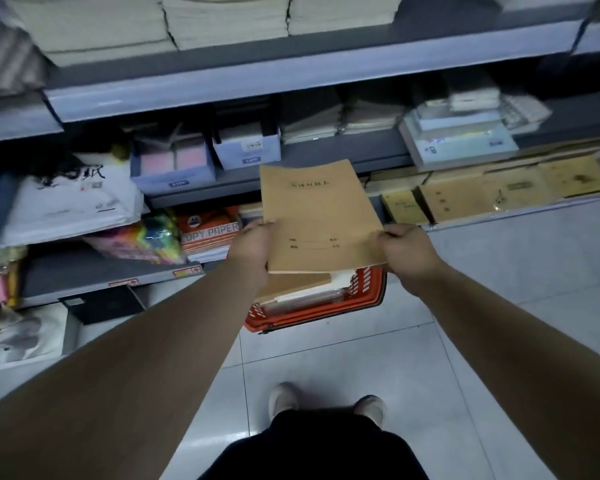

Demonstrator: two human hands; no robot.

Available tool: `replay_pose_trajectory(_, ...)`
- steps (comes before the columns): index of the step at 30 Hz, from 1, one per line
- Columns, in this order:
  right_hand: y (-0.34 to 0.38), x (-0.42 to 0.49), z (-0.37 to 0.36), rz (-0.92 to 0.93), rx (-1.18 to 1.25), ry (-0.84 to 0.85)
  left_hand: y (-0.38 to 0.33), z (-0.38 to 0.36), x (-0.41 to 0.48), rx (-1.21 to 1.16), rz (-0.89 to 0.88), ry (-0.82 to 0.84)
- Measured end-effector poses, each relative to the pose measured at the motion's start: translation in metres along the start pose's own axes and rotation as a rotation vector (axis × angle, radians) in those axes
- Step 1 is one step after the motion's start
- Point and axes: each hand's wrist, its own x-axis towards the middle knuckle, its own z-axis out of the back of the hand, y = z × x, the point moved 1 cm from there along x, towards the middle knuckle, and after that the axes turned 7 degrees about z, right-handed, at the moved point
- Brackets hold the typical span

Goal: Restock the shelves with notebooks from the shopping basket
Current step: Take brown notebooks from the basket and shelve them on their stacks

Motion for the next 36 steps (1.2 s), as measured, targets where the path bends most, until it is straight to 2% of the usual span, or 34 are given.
replay_pose_trajectory(9, 0.064, -0.026, 0.040, 0.040, 0.061, -0.065, -0.048, -0.017, -0.071, -0.048, -0.137, 0.073)
replay_pose_trajectory(14, 0.094, -0.033, 0.065, 0.095, 0.036, -0.102, -0.071, -0.040, -0.107, -0.131, -0.187, 0.051)
replay_pose_trajectory(21, 0.128, -0.044, 0.102, 0.116, 0.057, -0.084, -0.085, -0.071, -0.147, -0.229, -0.238, 0.067)
replay_pose_trajectory(29, 0.143, -0.048, 0.134, 0.165, 0.087, -0.046, -0.095, -0.099, -0.180, -0.263, -0.280, 0.096)
replay_pose_trajectory(36, 0.154, -0.038, 0.157, 0.223, 0.046, -0.032, -0.096, -0.119, -0.189, -0.306, -0.290, 0.059)
